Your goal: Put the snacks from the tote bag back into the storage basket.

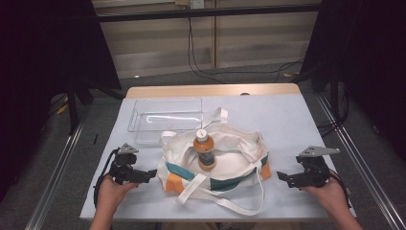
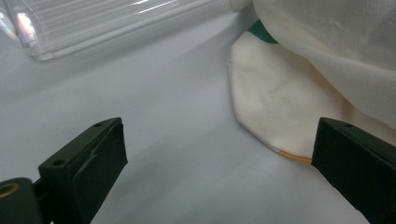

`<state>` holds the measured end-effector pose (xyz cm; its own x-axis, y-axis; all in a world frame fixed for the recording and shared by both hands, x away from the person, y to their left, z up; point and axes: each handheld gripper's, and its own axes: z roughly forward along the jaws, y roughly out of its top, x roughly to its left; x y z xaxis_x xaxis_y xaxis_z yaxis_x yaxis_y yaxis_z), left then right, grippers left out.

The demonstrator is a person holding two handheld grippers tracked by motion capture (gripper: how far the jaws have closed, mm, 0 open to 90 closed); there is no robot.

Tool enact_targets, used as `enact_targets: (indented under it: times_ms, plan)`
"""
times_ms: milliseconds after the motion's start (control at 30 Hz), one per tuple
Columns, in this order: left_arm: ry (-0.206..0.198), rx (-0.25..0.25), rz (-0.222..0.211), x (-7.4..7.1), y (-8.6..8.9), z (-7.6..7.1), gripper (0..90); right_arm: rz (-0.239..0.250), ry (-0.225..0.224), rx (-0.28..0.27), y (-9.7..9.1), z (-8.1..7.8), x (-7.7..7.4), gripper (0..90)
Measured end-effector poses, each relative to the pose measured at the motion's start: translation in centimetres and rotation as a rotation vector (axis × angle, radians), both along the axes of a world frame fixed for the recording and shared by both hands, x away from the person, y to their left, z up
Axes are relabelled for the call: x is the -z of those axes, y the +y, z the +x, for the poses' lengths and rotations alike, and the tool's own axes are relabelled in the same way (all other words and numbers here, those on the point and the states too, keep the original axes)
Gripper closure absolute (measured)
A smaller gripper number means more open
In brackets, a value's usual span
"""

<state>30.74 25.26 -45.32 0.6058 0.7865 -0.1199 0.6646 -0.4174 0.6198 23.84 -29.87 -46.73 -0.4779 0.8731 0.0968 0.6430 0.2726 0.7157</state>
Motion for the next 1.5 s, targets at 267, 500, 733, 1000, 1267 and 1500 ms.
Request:
enact_targets:
  times_ms: [267,500,733,1000,1267,1500]
  plan:
    - [0.048,0.006,0.038,-0.1,0.0,0.1,3.3,0.006,0.007,-0.007,0.2,0.0,0.0,1.9]
    - [0.119,0.057,0.088,-0.8,-0.5,0.2,3.8,0.012,0.017,0.000,0.1,-0.1,0.0,1.9]
    - [0.144,0.084,0.129,-1.7,-1.3,0.3,4.0,0.011,0.018,-0.006,0.0,-0.2,0.0,2.0]
    - [0.191,0.129,0.177,-2.8,-1.8,0.7,4.1,0.012,0.019,-0.015,0.1,-0.2,0.0,2.0]
    - [0.229,0.172,0.228,-3.8,-2.5,1.0,4.2,0.022,0.012,-0.014,0.1,-0.2,-0.1,2.0]
    - [0.237,0.179,0.228,-5.0,-2.9,1.3,4.9,0.020,0.014,-0.015,0.1,-0.2,-0.1,2.2]
